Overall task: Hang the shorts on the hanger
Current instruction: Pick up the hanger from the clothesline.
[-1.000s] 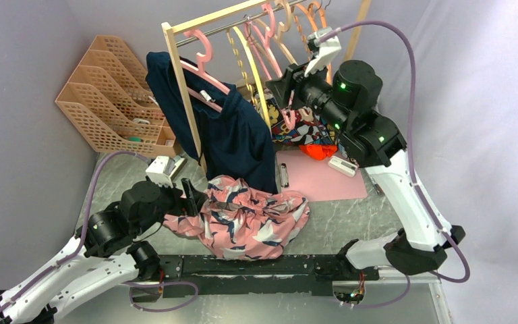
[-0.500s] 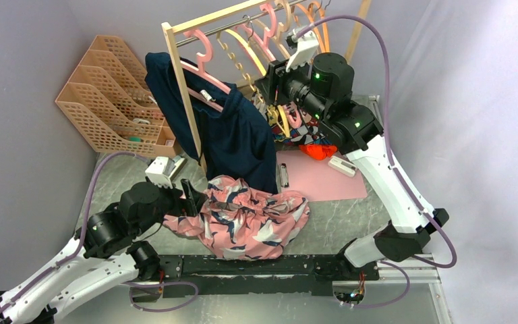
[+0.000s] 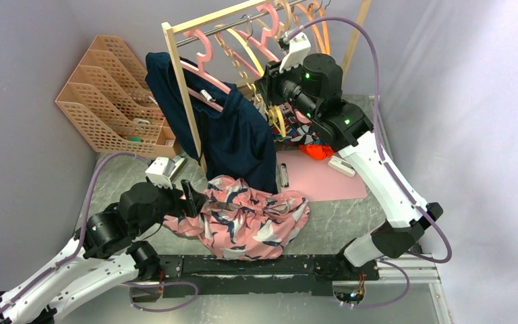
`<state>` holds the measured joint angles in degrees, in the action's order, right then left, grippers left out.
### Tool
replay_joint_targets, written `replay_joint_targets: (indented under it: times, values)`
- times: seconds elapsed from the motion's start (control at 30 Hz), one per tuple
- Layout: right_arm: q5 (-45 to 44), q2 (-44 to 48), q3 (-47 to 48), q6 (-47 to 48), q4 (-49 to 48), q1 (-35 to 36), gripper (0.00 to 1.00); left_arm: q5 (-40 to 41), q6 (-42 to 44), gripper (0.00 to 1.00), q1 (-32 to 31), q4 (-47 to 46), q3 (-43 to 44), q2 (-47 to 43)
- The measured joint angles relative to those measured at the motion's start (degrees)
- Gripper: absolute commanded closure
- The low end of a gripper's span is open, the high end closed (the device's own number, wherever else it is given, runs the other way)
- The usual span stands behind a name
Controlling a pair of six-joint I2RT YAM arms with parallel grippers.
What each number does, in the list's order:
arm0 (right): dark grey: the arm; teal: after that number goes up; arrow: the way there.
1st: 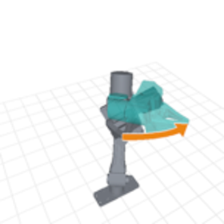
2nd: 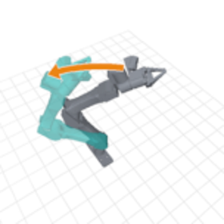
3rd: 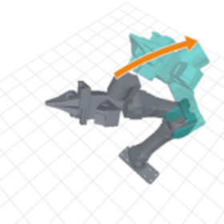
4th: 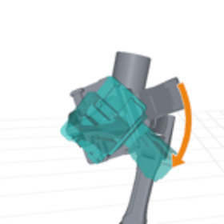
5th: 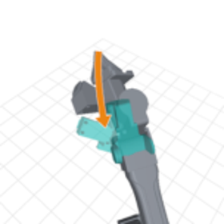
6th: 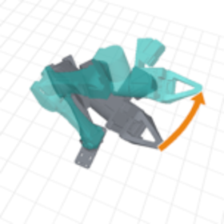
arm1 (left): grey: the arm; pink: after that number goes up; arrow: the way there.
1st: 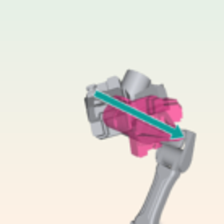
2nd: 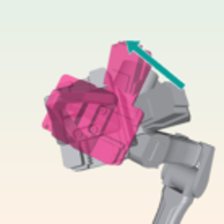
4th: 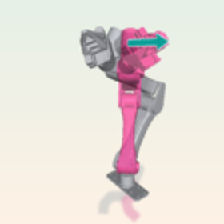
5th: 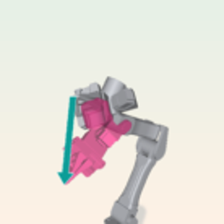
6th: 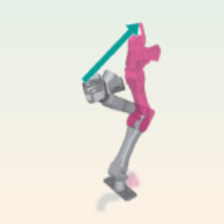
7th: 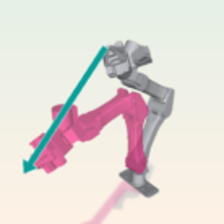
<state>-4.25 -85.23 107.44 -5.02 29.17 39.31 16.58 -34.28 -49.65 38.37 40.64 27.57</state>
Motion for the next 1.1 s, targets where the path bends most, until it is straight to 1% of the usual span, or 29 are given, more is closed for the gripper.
replay_joint_targets:
  times: [0.07,0.3,0.43,0.6,1.1]
  values:
    - [-0.31,-0.28,-0.46,0.07,-1.05,0.00,0.59,-0.11,0.00,0.07,0.00,0.00,0.00,0.00]
    - [-1.86,0.15,-6.56,0.52,-7.69,-0.02,0.56,-0.22,0.02,0.07,0.00,0.00,-0.02,-0.04]
    - [-2.69,0.09,-7.32,0.59,-9.99,-0.04,0.56,-0.22,0.02,0.07,0.00,0.00,-0.02,-0.04]
    - [-3.08,-0.20,-7.04,0.79,-12.59,-0.04,0.58,-0.22,0.02,0.07,0.00,0.00,-0.02,-0.04]
    - [-2.93,-2.67,-5.97,1.27,-16.04,-0.07,0.67,-0.22,0.02,0.07,0.00,-0.02,-0.11,-0.04]
